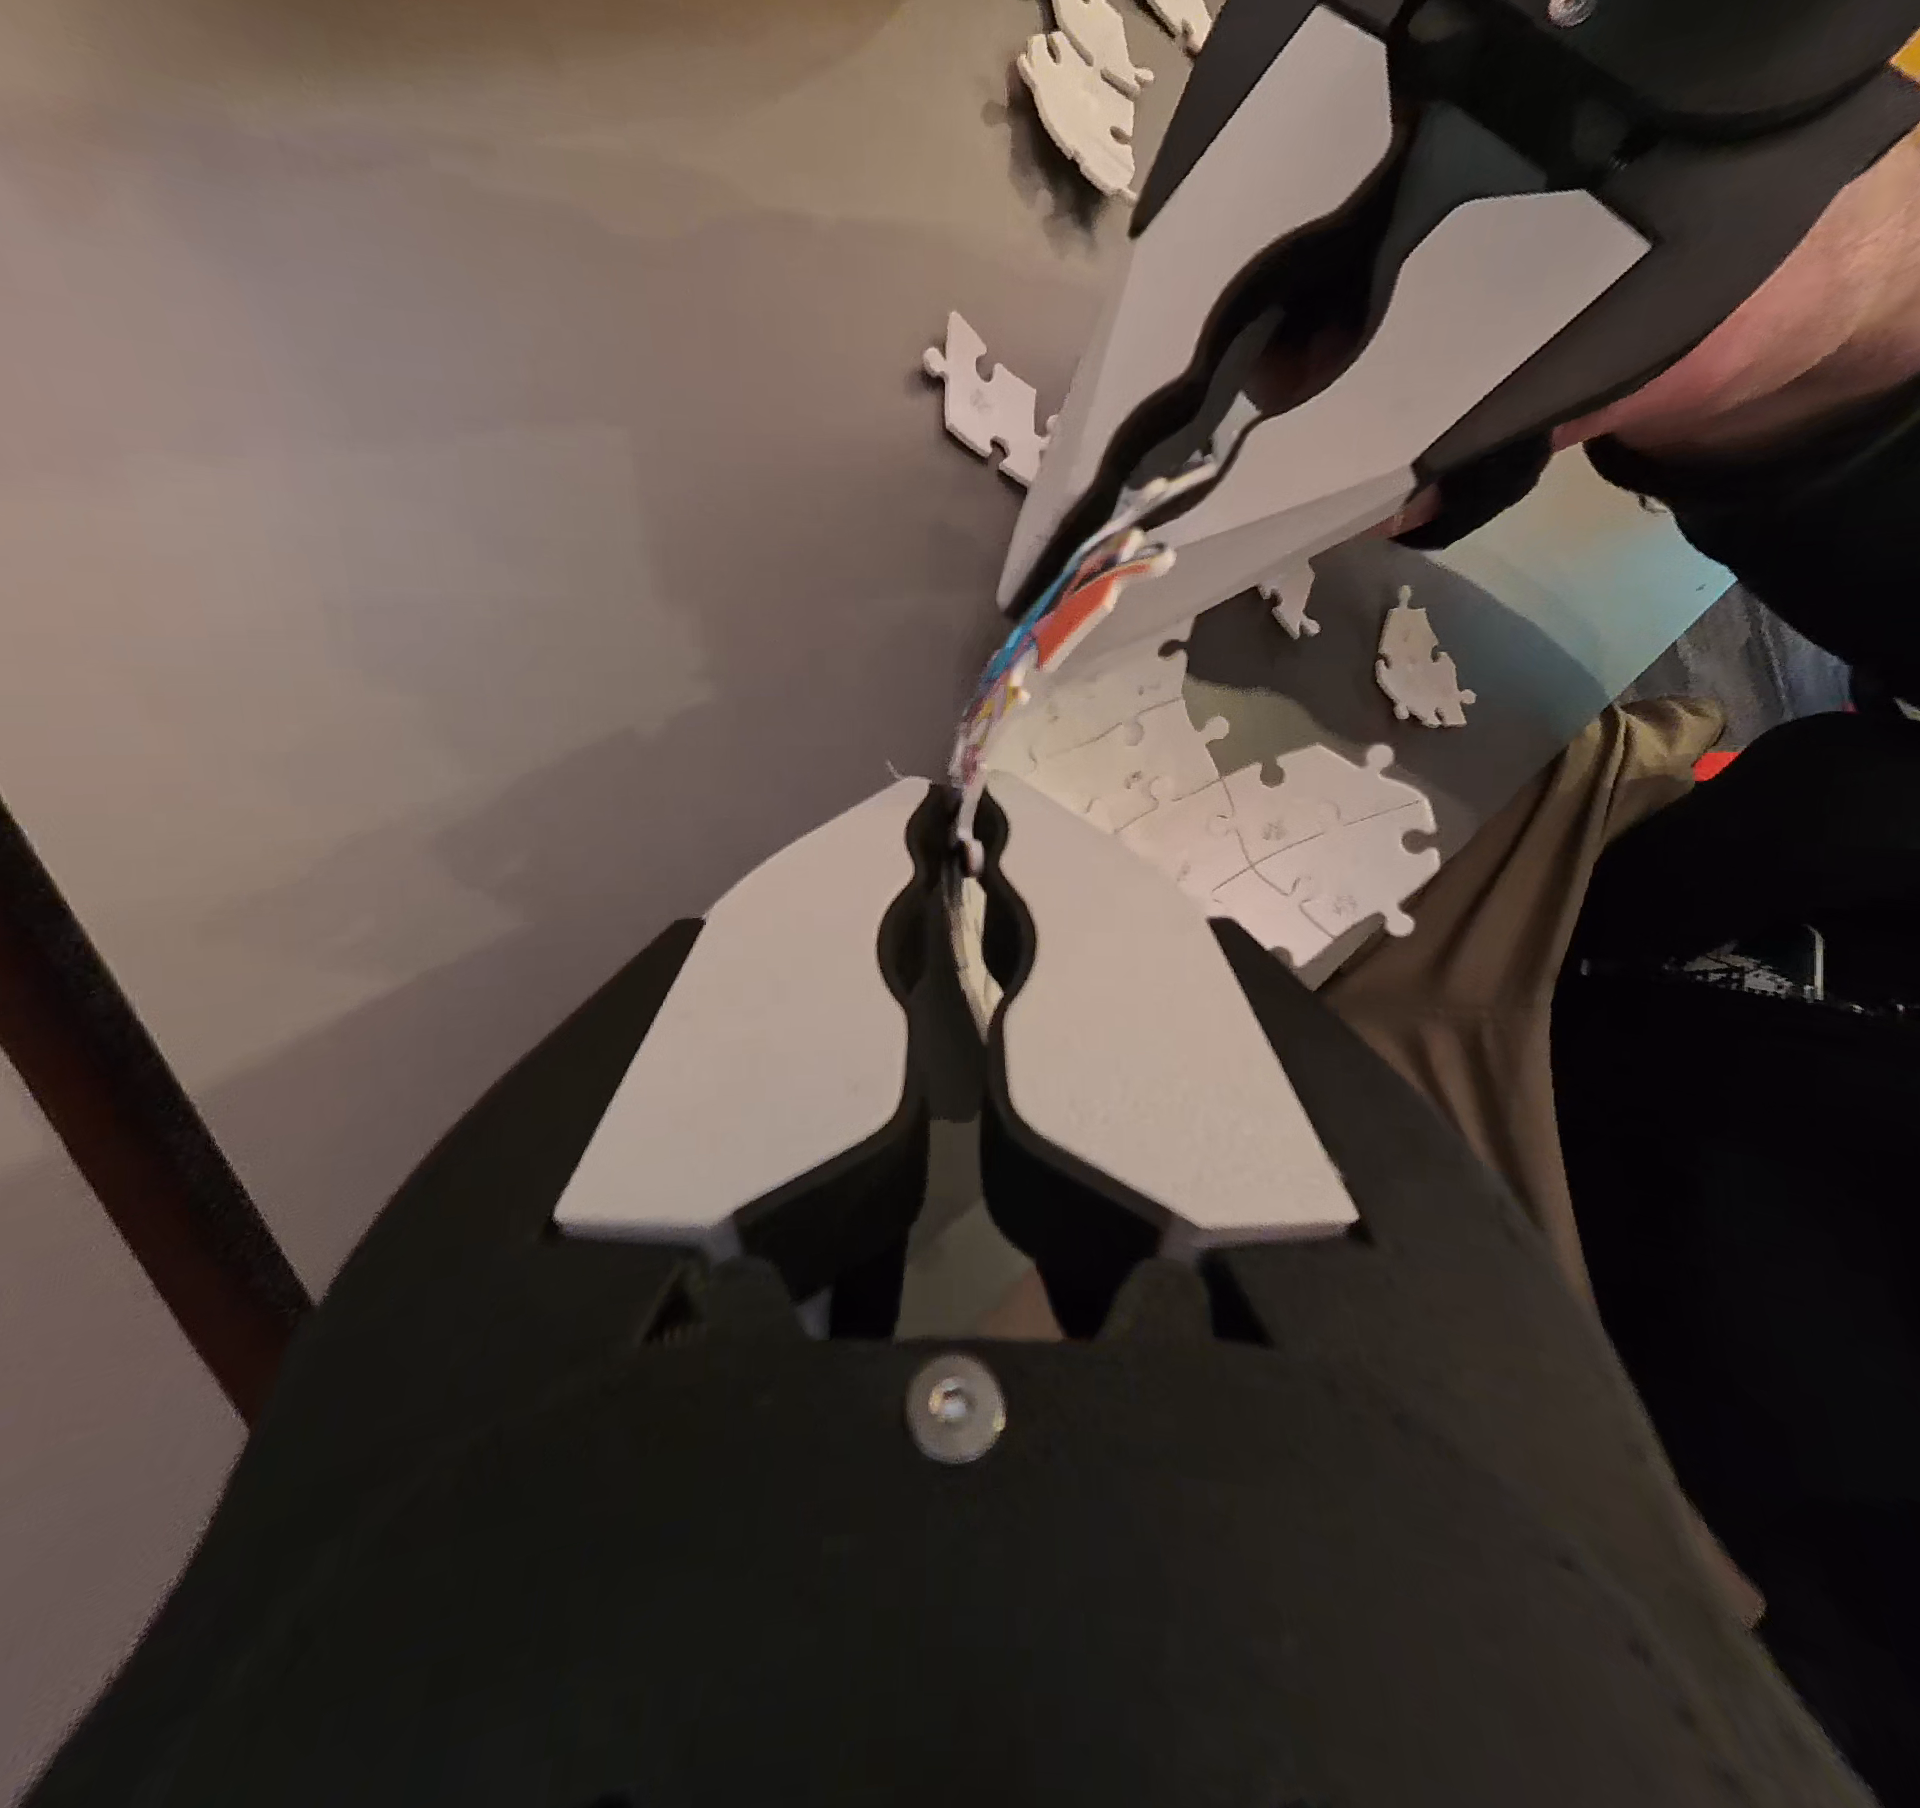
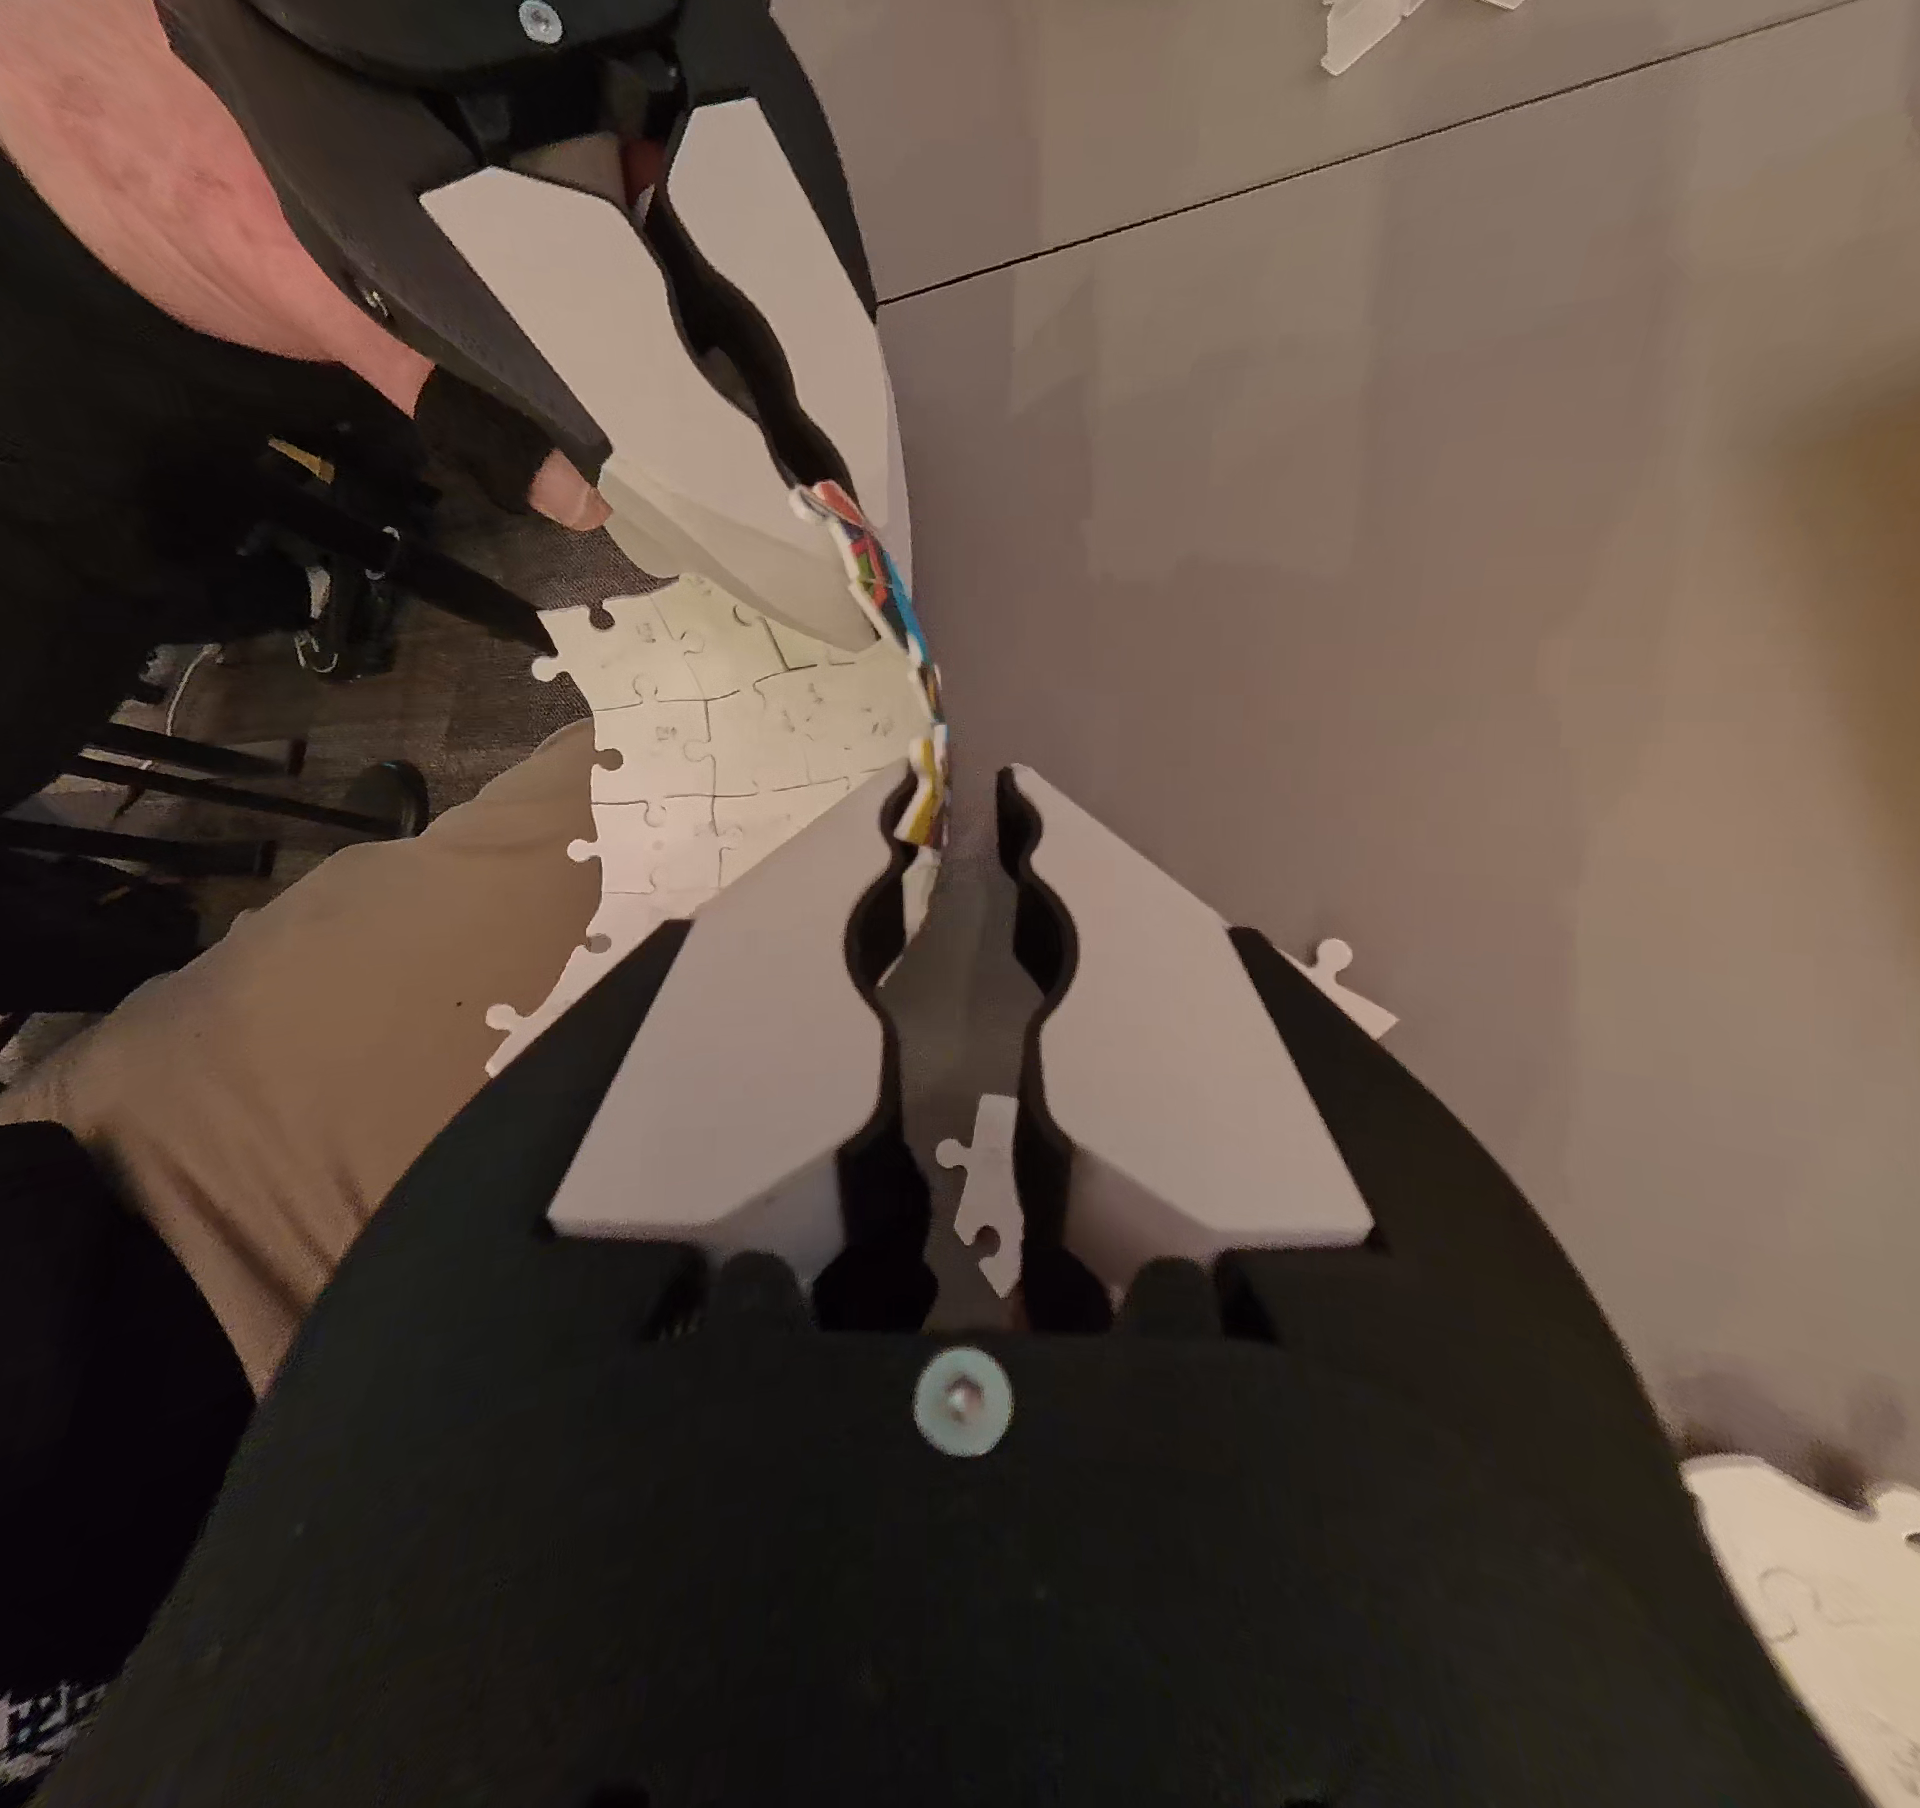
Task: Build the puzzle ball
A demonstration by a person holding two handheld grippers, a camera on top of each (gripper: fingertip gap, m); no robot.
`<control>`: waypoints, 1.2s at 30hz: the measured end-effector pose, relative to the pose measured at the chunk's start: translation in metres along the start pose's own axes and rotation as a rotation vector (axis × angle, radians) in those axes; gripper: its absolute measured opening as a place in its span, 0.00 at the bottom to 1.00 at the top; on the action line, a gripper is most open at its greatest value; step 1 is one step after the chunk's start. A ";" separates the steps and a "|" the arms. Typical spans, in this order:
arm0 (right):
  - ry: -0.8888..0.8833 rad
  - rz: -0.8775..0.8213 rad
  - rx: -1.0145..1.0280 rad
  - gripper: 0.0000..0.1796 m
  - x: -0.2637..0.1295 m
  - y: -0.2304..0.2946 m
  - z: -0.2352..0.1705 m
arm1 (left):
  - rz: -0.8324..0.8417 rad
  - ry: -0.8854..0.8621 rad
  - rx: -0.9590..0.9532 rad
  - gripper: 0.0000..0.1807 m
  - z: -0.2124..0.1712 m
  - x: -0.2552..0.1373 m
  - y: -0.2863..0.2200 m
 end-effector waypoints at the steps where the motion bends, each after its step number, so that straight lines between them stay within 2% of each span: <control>1: 0.001 -0.002 0.009 0.09 -0.001 -0.001 0.000 | 0.005 -0.002 -0.005 0.02 -0.001 0.000 0.001; 7: 0.027 0.008 0.032 0.09 -0.005 0.001 -0.008 | 0.015 -0.056 -0.055 0.02 -0.007 0.000 0.001; 18: -0.007 -0.014 0.070 0.01 0.004 0.002 -0.009 | 0.097 -0.156 -0.087 0.02 -0.007 0.004 -0.005; 28: -0.030 -0.018 0.064 0.01 0.002 0.002 -0.007 | 0.128 -0.214 -0.092 0.02 -0.007 0.004 -0.006; 33: -0.047 -0.014 0.085 0.05 -0.001 0.000 -0.007 | 0.131 -0.251 -0.100 0.02 -0.007 0.004 -0.006; 36: -0.048 -0.013 0.082 0.00 -0.002 -0.002 -0.009 | 0.134 -0.271 -0.106 0.02 -0.007 0.003 -0.006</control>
Point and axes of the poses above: each gripper's, where its closed fingertips meet, x out along the fingers, z out of its top, y = z × x across the jaws, the point moved 4 cm from there along -x, back along the fingers, and after that the axes turned 8 degrees about -z, right-handed, at the moved point
